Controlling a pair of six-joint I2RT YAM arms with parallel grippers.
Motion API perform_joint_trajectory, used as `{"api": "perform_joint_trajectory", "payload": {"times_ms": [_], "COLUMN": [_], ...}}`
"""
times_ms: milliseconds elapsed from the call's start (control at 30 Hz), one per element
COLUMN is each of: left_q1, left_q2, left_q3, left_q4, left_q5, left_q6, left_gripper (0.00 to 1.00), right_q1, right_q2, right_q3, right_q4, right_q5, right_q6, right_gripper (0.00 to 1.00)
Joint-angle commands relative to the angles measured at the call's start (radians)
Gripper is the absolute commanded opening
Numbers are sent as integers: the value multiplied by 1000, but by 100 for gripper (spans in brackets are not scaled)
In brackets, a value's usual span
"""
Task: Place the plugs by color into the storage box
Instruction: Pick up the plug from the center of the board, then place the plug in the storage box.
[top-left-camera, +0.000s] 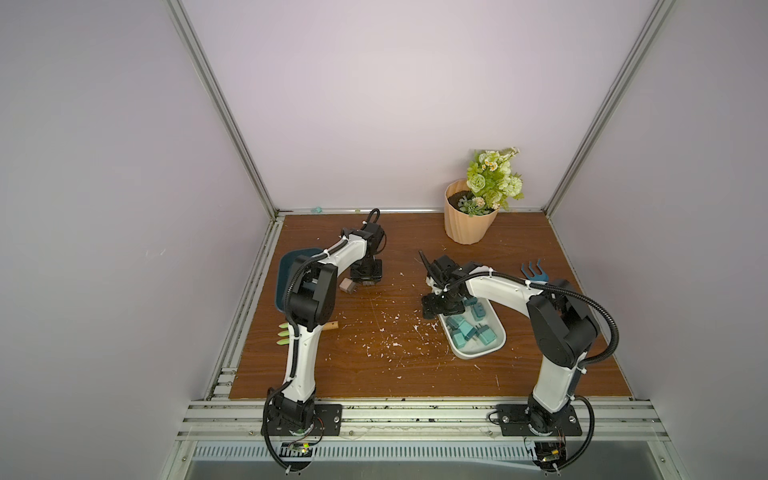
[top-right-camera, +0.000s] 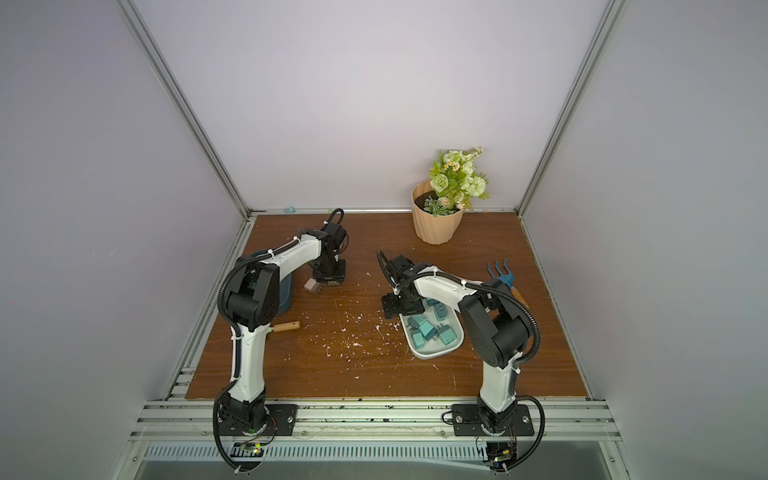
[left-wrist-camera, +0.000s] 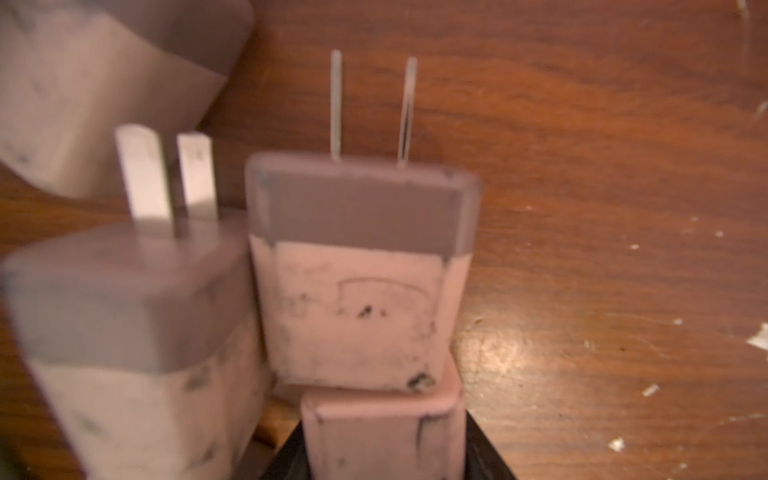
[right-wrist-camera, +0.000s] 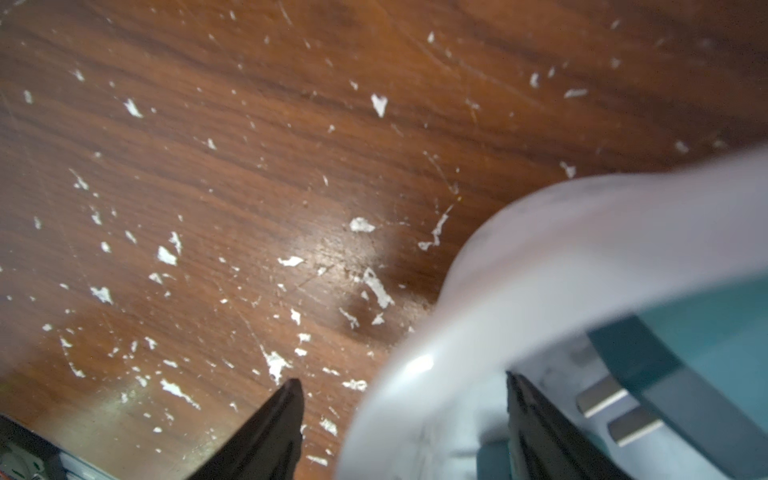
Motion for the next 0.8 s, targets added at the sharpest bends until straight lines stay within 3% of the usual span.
{"api": "perform_joint_trajectory", "payload": {"times_ms": [0,433,767], "left_q1": [1,73,289], "left_q2": [-42,-188,-312], "left_q3": [18,6,-87], "left_q4": [-14,-37,-63], "left_q5": [-40,-16,-43], "left_q6": [7,20,104], "left_gripper": [46,45,45], "right_q1": [6,7,6], "right_q2": [-4,-6,-4], "right_q3": [16,15,11], "right_q4": [-8,-3,5], "right_q5": [12,16,10], "right_q6": [-4,-8,-13], "right_gripper": [80,80,79]}}
